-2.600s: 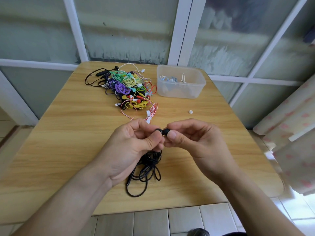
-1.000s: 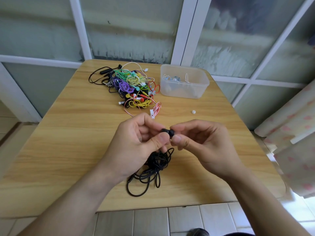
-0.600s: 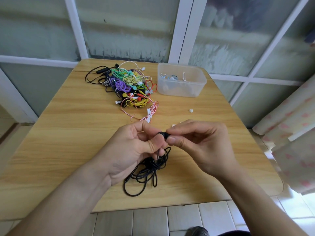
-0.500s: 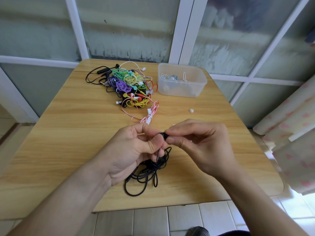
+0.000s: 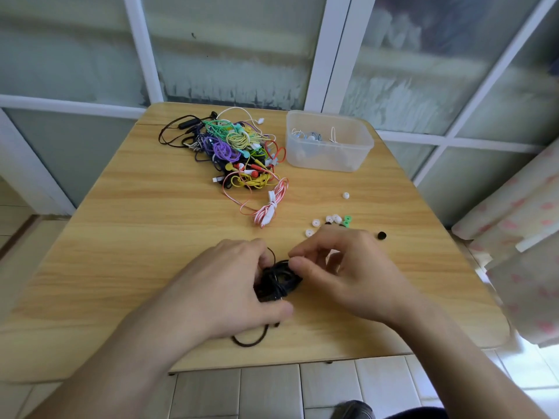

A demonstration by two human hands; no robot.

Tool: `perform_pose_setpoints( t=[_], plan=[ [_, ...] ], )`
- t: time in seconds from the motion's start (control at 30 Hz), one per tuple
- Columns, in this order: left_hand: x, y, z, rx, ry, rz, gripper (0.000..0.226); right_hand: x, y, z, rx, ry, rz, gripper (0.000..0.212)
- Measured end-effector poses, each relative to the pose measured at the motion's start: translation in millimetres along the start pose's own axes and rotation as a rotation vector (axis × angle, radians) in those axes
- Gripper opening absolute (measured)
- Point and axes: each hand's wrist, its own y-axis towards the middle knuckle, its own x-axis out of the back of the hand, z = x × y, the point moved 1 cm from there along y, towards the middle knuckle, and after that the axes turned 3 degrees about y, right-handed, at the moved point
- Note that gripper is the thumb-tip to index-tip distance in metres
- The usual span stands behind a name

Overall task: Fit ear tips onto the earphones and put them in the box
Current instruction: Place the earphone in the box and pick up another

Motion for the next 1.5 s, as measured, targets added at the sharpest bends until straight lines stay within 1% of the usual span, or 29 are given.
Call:
perform_pose_setpoints(
  t=[0.07,0.13,0.2,0.3,0.37,0.4,0.47,0.57,0.67,0.73,0.77,0.83,0.9,1.0,1.1,1.2,1.3,1.4,1.5],
  plan=[
    [0,1,2,-0.001,-0.056,-0.061,0.033,-2,1,3,0.033,-0.008,0.007,0.007],
    [1,2,5,-0.006,-0.148,-0.079,0.024,-4,1,4,0.052,0.020,0.007,0.014],
    [1,5,11,-0.003,-0.294,-0.101,0.016,-4,1,4,0.063,0.081,0.018,0.022],
    [5,9,14,-0.018,-0.602,-0.105,0.019,-4,3,2,0.048,0.137,0.026,0.042],
    [8,11,11,-0.037,-0.758,-0.112,0.019,-6,7,3,0.014,0.130,-0.017,0.055],
    [9,12,9,-0.039,-0.822,-0.118,0.020,-8,10,3,0.016,0.131,-0.060,0.056],
    [11,14,6,-0.055,-0.922,-0.143,0.021,-9,16,6,0.046,0.164,-0.181,0.047],
    [16,20,2,-0.102,-1.030,-0.234,0.037,-8,23,9,0.073,0.279,-0.315,0.036],
    [23,29,1,-0.113,-1.141,-0.390,0.046,-1,36,15,0.031,0.367,-0.415,0.031],
    [29,37,8,-0.060,-1.188,-0.532,0.054,10,48,20,-0.005,0.423,-0.500,0.030],
    [32,42,13,-0.034,-1.195,-0.590,0.054,18,55,22,-0.026,0.452,-0.547,0.030],
    [35,48,20,0.024,-1.107,-0.650,0.041,37,73,26,-0.059,0.487,-0.619,0.028],
    [31,54,27,0.064,-0.895,-0.664,0.027,57,96,27,-0.104,0.509,-0.674,0.030],
    [19,60,33,0.070,-0.642,-0.636,0.025,83,134,24,-0.177,0.519,-0.714,0.034],
    [18,62,36,0.042,-0.532,-0.604,0.020,103,165,20,-0.226,0.490,-0.719,0.035],
    [20,63,37,0.040,-0.533,-0.591,0.016,112,185,16,-0.263,0.476,-0.712,0.035],
    [19,67,38,0.032,-0.491,-0.550,0.018,119,201,13,-0.277,0.480,-0.747,0.036],
    [16,72,39,0.007,-0.360,-0.491,0.029,125,212,11,-0.283,0.456,-0.788,0.036],
    [13,77,40,0.019,-0.217,-0.415,0.043,118,220,3,-0.360,0.350,-0.742,0.027]
  ],
)
